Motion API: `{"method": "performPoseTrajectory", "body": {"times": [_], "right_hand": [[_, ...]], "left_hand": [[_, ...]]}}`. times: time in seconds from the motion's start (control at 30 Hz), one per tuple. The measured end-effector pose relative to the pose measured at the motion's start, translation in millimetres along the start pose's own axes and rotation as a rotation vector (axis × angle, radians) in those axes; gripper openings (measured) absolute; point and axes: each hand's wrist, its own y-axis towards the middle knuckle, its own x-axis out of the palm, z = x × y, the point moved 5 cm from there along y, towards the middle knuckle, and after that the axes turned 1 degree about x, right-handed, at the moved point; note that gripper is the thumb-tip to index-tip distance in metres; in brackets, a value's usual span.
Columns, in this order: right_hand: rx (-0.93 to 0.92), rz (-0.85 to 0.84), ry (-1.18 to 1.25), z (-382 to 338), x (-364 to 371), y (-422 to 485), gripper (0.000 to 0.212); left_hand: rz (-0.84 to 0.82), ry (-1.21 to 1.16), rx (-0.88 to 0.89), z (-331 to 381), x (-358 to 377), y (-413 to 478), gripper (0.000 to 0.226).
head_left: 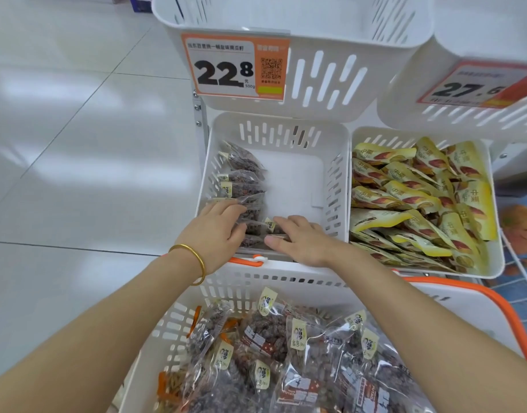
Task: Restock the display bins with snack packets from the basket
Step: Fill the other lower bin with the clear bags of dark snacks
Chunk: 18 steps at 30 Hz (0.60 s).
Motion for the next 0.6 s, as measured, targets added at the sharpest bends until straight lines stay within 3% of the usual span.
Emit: {"method": "performPoseTrajectory", "body": {"times": [0.37,0.6], "right_hand": [[0.094,0.048,0.019,2.1,-10.5,-3.9,0.062],[0.024,0.142,0.168,2.9,-14.6,-5.2,0.058]], "left_hand": [[0.013,0.003,-0.016,3.8,-12.4,-16.6,0.041],[-0.007,0.008,-0.016,4.4,-0.7,-14.7,0.043]]}}
